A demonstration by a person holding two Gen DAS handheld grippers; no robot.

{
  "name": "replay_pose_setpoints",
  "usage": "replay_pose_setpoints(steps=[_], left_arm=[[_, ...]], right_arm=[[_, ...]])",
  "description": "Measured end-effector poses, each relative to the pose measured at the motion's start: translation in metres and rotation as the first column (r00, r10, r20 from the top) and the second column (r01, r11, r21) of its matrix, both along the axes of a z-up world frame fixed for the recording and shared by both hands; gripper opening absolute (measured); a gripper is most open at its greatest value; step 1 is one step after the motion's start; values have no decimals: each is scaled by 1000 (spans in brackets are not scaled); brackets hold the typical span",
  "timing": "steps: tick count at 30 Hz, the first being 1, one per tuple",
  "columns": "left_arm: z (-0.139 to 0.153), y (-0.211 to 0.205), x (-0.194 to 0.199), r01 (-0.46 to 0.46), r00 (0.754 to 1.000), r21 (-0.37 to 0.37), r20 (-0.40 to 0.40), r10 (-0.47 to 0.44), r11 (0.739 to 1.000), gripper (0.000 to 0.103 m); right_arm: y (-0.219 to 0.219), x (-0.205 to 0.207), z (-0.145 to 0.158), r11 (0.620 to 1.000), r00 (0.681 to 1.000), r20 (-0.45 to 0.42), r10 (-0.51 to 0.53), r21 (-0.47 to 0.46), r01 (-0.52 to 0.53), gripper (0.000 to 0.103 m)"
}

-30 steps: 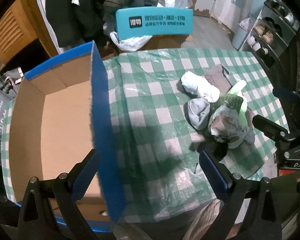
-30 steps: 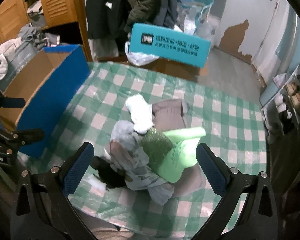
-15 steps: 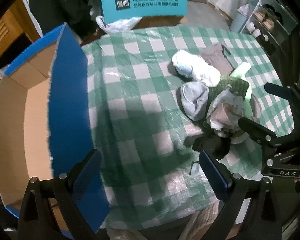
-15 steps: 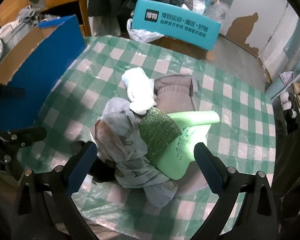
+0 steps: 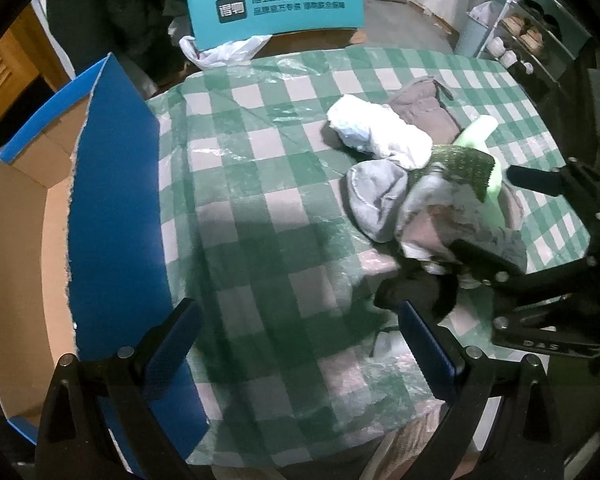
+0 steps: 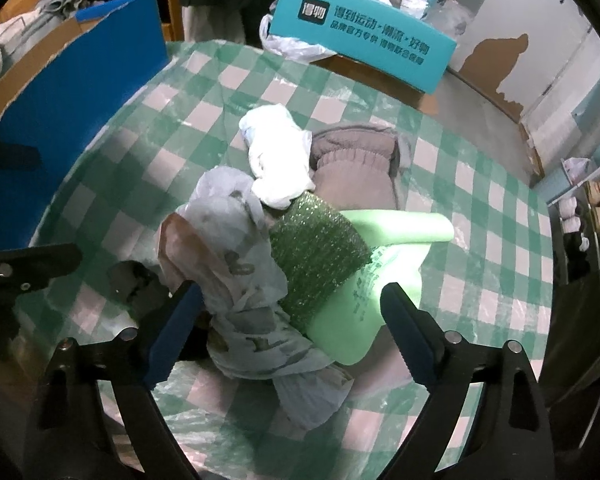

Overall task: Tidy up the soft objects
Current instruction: 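Move the right tool down to the grey patterned cloth and grasp it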

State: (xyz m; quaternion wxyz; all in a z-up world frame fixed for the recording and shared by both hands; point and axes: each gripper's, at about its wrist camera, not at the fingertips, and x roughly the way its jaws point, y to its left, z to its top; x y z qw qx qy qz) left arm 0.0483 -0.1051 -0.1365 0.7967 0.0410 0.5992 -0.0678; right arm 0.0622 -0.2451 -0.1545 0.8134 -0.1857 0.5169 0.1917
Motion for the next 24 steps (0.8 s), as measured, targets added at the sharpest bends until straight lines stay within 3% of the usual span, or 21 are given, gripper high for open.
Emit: replay_pose_setpoints(steps=[4, 7, 10, 12, 14, 24], left_arm=[[-6, -5, 0, 14, 1000, 1, -19, -14, 1000, 100], [-12, -6, 0, 17, 999, -15, -43, -17, 1000, 100], [-15, -6, 1, 16, 998, -25, -55, -17, 1000, 100], [-15, -6, 1, 16, 998, -34, -61, -18, 999, 100], [-16, -7, 0, 15, 998, -47, -66, -18, 999, 100], [-19, -17, 3, 26, 996, -73, -78, -32, 997, 100]], right_arm=[[0, 1, -6, 1000, 1000, -16, 8, -11, -8, 87], [0, 1, -12, 1000, 999, -38, 20, -18, -21, 78], [1, 1, -15, 999, 998, -59, 29, -17, -30, 62], [2, 1, -18, 999, 996, -82, 34, -11, -35, 43], [3, -1, -18, 999, 996, -85, 41, -13, -42, 35], [-14, -1, 1, 996, 994, -103, -31, 81, 40, 30]])
